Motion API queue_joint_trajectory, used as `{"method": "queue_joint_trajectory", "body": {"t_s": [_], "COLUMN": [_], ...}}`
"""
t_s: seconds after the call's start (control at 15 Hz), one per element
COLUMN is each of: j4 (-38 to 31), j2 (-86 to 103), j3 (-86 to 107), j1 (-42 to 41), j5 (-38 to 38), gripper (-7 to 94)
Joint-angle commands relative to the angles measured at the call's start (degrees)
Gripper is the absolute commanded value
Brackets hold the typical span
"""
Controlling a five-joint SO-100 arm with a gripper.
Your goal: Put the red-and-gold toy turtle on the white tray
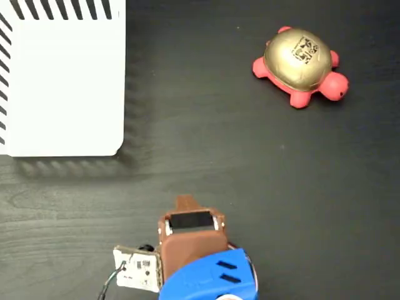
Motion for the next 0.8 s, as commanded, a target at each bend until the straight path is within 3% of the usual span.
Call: {"method": "queue_joint_trajectory", "body": {"t_s": [0.0, 0.47, 0.6, 0.73], "j4": [0.5, 0.5, 0.2, -7.6], "j2": [0.6, 0.6, 0.2, -7.0], "j3": [-0.4, -0.4, -0.4, -2.5], "j1": [-1.8, -1.7, 1.5, 4.5], "j5": [-0.4, -0.5, 2.9, 4.0], "gripper": [0, 0, 0, 0]}}
